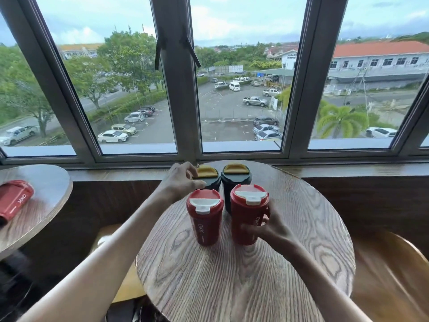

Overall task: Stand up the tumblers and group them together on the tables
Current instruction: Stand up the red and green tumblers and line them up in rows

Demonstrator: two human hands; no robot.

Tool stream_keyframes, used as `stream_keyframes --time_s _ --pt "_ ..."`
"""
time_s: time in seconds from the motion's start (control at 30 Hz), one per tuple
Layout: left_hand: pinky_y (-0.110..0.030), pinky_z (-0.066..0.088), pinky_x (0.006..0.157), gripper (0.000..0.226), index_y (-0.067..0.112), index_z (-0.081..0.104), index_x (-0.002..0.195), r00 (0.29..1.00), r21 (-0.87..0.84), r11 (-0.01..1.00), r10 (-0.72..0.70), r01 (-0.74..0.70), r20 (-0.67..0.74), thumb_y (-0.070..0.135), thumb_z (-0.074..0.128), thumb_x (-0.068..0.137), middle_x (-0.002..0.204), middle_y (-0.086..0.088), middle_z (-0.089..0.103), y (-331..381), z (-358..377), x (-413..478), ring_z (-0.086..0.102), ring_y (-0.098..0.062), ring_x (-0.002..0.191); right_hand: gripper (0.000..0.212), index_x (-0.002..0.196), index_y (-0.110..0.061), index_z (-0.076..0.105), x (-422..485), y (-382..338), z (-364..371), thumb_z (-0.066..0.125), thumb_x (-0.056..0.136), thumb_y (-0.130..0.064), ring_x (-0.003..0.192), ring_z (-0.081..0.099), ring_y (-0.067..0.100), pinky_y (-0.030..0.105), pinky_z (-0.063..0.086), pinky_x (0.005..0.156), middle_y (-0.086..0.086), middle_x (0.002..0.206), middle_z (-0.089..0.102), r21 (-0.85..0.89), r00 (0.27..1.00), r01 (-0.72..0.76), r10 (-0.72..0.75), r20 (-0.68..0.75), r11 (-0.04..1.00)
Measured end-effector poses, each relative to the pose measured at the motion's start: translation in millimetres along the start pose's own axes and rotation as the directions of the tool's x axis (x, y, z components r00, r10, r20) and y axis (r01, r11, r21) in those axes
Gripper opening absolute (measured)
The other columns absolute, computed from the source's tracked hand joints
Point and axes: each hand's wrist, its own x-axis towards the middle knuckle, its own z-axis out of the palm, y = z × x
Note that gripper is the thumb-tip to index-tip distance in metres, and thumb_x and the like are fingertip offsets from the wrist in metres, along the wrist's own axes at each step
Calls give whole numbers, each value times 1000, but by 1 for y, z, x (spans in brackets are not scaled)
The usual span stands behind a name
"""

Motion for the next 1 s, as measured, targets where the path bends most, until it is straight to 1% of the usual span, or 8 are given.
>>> stream_keyframes --time_s 0.07,0.13,0.33,0.47,0.73,0.8,0.87,1.0 --pt "-30 46 67 24 19 61 94 984 -92 989 -98 112 147 28 78 80 97 -5 65 -5 -2 -10 60 -19 89 84 125 -26 42 1 3 5 89 56 -17 101 62 13 19 54 74 8 119 59 -22 1000 27 -26 8 999" --pt "-32 51 64 25 18 62 95 962 -146 970 -160 195 223 26 79 78 94 -5 67 -9 -2 -18 63 -18 81 81 117 -36 42 2 7 9 89 53 -25 103 63 10 23 56 77 2 120 60 -40 1000 26 -25 17 999" --pt "-37 61 64 20 15 62 92 948 -280 917 -227 285 223 16 77 78 92 -10 70 -11 2 -17 65 -19 68 73 113 -33 42 9 12 10 87 66 1 107 63 15 26 57 80 5 122 59 -58 999 44 -43 29 997" --pt "-39 60 63 15 13 61 87 943 -305 904 -233 300 238 13 74 82 86 -9 68 -9 3 -16 63 -20 63 79 119 -35 40 13 13 5 87 67 -1 112 59 11 22 53 83 1 123 57 -84 998 43 -39 48 996" --pt "-32 55 49 7 10 60 88 940 -313 895 -251 317 233 11 67 88 80 -7 63 -6 1 -19 62 -21 61 87 132 -28 39 18 8 3 88 62 -7 113 58 7 15 53 82 -4 123 58 -67 997 23 -17 78 998" --pt "-32 56 49 6 9 60 90 939 -314 895 -250 317 234 11 66 89 81 -8 63 -5 1 -19 63 -22 62 87 133 -25 38 18 7 4 87 66 -1 110 58 7 13 53 80 -1 123 57 -60 997 11 -7 79 998" --pt "-34 57 53 6 9 60 88 938 -320 891 -255 323 237 12 66 89 81 -9 64 -5 1 -19 64 -23 63 85 133 -23 37 18 5 4 86 67 2 110 58 8 16 54 80 1 123 56 -60 996 4 2 92 998" --pt "-36 59 60 9 12 61 83 932 -316 887 -267 337 244 17 66 89 81 -9 67 -8 2 -19 65 -23 65 91 133 -27 36 17 4 1 89 63 -6 116 56 15 28 52 90 -2 124 55 -71 992 -12 21 126 997"
